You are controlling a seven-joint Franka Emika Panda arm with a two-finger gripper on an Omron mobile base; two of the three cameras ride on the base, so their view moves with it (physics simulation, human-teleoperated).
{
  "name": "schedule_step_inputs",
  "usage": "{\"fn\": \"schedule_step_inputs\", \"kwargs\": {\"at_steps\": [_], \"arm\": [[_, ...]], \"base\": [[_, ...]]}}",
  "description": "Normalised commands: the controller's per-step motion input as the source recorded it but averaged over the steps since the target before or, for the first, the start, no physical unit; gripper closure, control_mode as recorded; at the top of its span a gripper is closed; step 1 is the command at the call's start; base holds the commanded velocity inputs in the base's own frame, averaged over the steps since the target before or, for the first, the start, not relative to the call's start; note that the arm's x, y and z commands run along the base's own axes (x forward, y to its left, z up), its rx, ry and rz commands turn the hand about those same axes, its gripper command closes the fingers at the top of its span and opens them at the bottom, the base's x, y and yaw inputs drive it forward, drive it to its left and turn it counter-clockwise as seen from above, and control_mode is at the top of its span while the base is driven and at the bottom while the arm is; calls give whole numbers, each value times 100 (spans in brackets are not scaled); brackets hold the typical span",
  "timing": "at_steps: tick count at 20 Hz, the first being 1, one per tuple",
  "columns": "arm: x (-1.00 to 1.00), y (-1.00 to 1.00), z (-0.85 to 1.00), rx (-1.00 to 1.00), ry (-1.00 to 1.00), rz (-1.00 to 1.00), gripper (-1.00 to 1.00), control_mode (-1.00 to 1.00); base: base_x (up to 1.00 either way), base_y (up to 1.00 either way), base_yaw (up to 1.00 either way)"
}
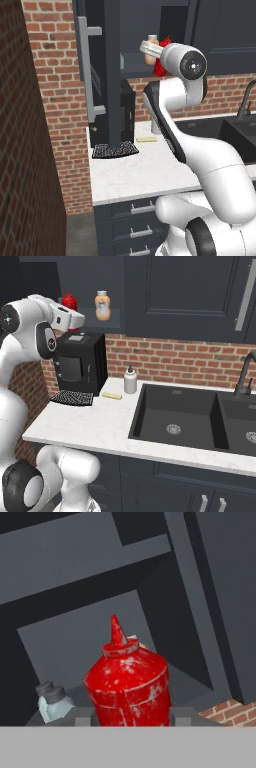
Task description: Put the shaker and condiment bottle from the counter next to their counterparts in the cabinet.
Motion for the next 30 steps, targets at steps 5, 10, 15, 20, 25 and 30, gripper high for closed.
{"fn": "schedule_step_inputs", "kwargs": {"at_steps": [5, 10, 15, 20, 25, 30], "arm": [[60, 4, 0, 0, -1, 0, 100, -100], [54, 9, 0, 0, 0, 0, 100, -100], [52, 5, 0, -1, -1, 0, 100, -100], [45, 1, 0, -5, 0, 0, 100, -100], [25, 0, -4, -9, 0, 0, 100, -100], [9, 0, -7, -9, 0, 0, 100, -100]], "base": [[0, 0, 0], [0, 0, 0], [0, 0, 0], [0, 0, 0], [0, 0, 0], [0, 0, 0]]}}
